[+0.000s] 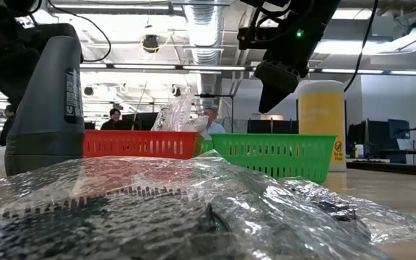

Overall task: Pick & Place Travel size toiletries
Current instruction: Put the white cotton pack into the left red basket

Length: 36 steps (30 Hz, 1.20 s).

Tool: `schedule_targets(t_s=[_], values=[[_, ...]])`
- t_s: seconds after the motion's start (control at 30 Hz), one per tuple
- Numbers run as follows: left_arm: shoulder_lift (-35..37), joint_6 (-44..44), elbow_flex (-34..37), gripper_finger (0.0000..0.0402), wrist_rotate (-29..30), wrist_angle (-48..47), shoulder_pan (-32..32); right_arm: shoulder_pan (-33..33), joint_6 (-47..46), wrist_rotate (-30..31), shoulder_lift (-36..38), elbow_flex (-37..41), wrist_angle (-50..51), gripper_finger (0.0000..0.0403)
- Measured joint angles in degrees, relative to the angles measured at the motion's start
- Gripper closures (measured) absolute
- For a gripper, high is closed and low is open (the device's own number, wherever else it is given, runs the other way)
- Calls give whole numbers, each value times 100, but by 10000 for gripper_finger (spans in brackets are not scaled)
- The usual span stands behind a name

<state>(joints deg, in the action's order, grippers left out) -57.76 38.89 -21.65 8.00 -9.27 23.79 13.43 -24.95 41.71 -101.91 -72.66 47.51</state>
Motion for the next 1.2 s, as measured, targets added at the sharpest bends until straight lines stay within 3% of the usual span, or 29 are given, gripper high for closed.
schedule_targets(t_s=[1.2], values=[[-859,39,-2,326,-84,-3,-20,-4,-2,2,0,0,-35,294]])
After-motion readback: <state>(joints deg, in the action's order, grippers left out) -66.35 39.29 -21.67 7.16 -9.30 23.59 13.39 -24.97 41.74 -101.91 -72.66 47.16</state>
